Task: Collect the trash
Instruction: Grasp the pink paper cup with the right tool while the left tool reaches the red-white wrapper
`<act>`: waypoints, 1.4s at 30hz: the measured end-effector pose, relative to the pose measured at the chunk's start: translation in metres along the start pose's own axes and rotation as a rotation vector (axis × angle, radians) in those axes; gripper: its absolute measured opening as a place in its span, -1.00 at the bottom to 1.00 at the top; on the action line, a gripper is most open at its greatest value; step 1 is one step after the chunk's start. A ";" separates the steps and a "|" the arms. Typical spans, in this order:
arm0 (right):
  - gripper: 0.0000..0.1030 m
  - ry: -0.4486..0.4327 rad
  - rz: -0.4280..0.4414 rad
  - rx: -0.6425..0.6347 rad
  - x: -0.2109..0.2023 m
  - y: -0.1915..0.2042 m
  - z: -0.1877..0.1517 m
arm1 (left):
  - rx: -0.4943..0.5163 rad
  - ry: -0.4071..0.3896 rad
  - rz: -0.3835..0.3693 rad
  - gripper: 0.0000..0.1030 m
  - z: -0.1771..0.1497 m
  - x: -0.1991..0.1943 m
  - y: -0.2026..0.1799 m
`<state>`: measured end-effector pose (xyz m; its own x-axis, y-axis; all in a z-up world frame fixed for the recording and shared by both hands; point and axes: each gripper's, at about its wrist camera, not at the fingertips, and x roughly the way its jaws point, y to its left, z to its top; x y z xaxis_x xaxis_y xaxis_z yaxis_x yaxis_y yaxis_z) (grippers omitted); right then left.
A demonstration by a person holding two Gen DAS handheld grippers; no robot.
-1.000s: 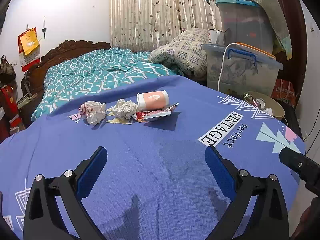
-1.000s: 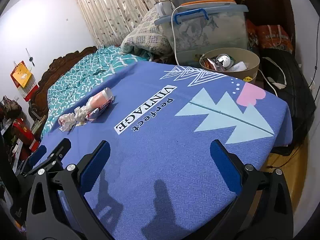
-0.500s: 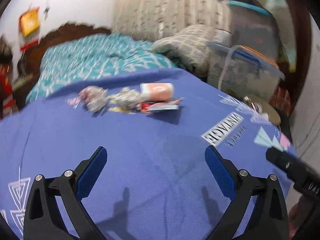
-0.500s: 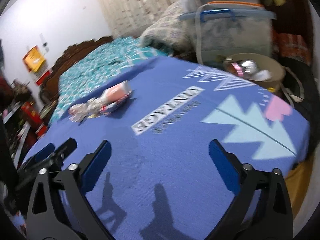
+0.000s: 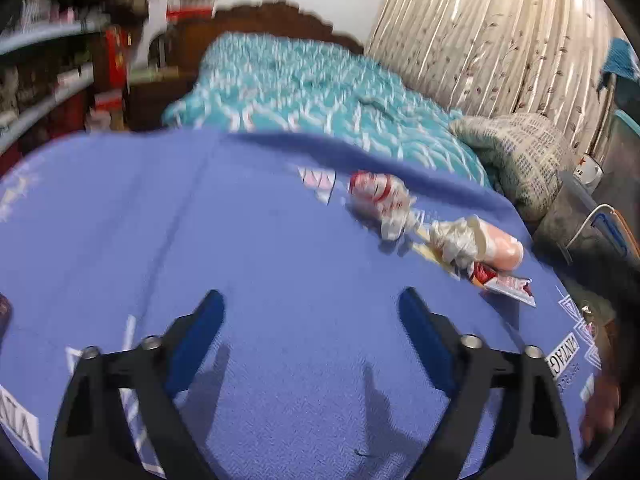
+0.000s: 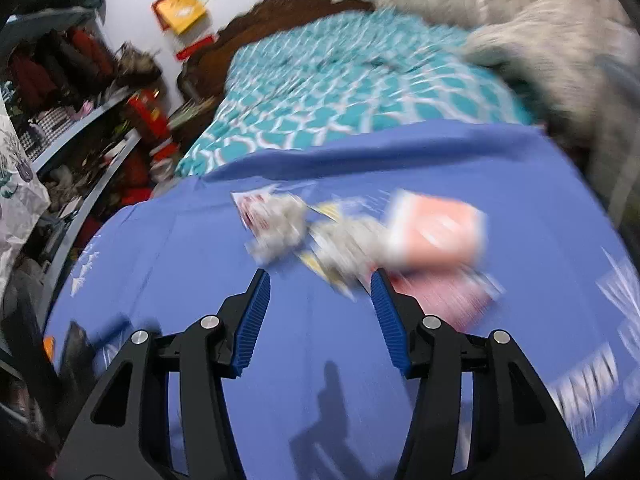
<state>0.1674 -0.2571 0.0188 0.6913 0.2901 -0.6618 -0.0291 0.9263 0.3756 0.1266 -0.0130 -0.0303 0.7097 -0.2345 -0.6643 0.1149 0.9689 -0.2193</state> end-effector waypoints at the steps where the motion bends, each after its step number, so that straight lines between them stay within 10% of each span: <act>1: 0.08 0.032 0.008 0.017 0.021 0.002 0.017 | -0.016 0.006 -0.007 0.50 0.001 0.001 0.003; 11: -0.02 0.271 0.134 0.084 0.161 0.020 0.065 | -0.078 0.014 -0.035 0.53 0.002 0.002 0.019; 16: 0.00 0.428 0.390 -0.125 0.114 0.061 0.002 | -0.194 -0.015 -0.102 0.54 0.006 -0.008 0.043; 19: 0.47 0.388 0.467 -0.153 0.062 0.049 -0.023 | -0.237 -0.049 -0.132 0.55 0.008 -0.018 0.050; 25: 0.69 0.060 0.244 -0.041 -0.005 -0.037 0.016 | -0.168 -0.016 -0.190 0.55 0.005 -0.017 0.029; 31: 0.35 0.052 -0.010 0.286 0.040 -0.145 0.057 | -0.044 -0.011 -0.158 0.55 0.001 -0.009 0.005; 36: -0.06 0.202 0.097 0.378 0.081 -0.150 0.038 | 0.000 0.029 -0.131 0.52 -0.002 0.004 -0.001; 42: -0.07 0.282 0.299 0.236 0.040 -0.070 -0.040 | 0.027 0.047 -0.160 0.30 -0.005 0.009 -0.006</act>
<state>0.1683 -0.3006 -0.0595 0.4538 0.6199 -0.6401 -0.0099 0.7218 0.6920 0.1291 -0.0212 -0.0384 0.6479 -0.3890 -0.6550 0.2431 0.9204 -0.3061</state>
